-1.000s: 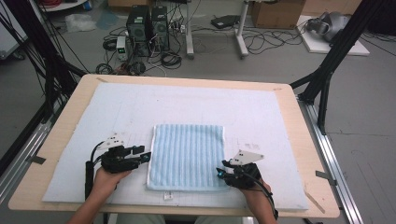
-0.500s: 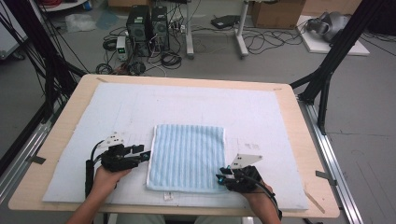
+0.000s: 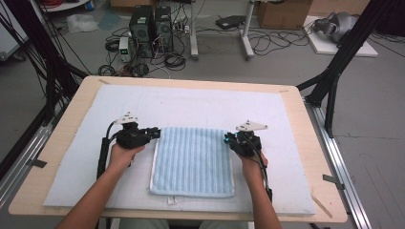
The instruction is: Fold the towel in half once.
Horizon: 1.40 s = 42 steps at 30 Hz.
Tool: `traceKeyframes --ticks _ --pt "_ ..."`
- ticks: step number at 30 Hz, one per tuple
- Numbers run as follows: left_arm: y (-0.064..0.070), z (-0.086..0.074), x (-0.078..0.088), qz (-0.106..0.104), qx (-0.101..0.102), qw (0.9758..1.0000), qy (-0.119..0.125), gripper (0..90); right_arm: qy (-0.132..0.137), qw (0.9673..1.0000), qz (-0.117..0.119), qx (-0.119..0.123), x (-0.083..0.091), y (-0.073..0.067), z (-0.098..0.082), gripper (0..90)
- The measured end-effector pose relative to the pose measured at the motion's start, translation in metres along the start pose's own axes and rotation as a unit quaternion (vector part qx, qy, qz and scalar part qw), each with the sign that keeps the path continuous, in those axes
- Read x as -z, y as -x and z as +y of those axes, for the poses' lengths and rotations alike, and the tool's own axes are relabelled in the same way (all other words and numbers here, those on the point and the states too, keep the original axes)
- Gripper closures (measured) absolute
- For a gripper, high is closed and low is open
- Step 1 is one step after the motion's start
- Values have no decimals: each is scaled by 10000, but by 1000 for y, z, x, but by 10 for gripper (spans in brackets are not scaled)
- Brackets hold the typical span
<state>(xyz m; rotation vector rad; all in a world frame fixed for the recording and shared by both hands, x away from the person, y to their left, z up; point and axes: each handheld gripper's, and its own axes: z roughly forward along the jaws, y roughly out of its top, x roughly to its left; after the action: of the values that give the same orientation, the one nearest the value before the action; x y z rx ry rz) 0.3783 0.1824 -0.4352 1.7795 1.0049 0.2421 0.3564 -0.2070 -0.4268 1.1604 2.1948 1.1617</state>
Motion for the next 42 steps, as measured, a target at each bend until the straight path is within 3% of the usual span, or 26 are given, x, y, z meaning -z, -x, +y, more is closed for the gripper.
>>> traceKeyframes --ticks 2,7,9,10,12,14,17,19,21,23,26,29,32,35,36,38,40,42 --pt "-3 0 -10 137 -47 9999 -20 765 -84 10000 -22 -17 -13 1 4 805" --pt "-8 -1 -27 607 -243 9967 -487 774 -502 9986 -166 64 -37 3 3 797" --pt "-7 -1 -29 808 -297 9944 -616 772 -475 9987 -198 -50 -37 6 1 788" --pt "-6 -1 -30 901 -437 9926 -690 773 -500 9984 -258 -20 -36 7 1 784" --pt "-3 -1 -30 1015 -604 9905 -705 769 -516 9979 -396 58 -34 9 0 770" --pt "-2 -1 -31 1094 -685 9891 -709 766 -470 9980 -405 -76 -31 14 -4 759" --pt "-4 -1 -31 1219 -546 9888 -666 714 -405 9979 -437 -260 -29 19 -7 712" --pt "-6 -1 -30 1258 -414 9893 -613 681 -422 9977 -495 -178 -28 17 -6 711" --pt "-8 0 -27 1319 -409 9888 -575 660 -381 9979 -514 -97 -25 15 -5 699" --pt "-11 0 -23 1150 -380 9915 -479 642 -257 9986 -438 -110 -19 15 -5 659" --pt "-13 -1 -10 929 -399 9948 -136 627 -80 9992 -386 -102 -7 17 -4 614" --pt "-13 -3 6 700 -300 9968 252 533 111 9991 -407 -80 8 18 -4 564" --pt "-12 -7 17 201 -230 9985 458 412 258 9988 -385 -129 21 17 -6 506" --pt "-5 -9 26 58 -290 9983 502 188 290 9989 -361 -96 32 13 -11 429" --pt "-4 -10 29 -27 -305 9981 534 158 300 9990 -335 -50 34 12 -14 402" --pt "-1 -10 35 -83 -322 9974 632 161 311 9992 -245 -22 40 10 -18 337" --pt "2 -16 41 -107 -209 9968 764 161 340 9993 -172 6 45 8 -21 270" --pt "4 -20 46 -120 -320 9972 664 160 431 9990 -126 56 50 6 -25 204"
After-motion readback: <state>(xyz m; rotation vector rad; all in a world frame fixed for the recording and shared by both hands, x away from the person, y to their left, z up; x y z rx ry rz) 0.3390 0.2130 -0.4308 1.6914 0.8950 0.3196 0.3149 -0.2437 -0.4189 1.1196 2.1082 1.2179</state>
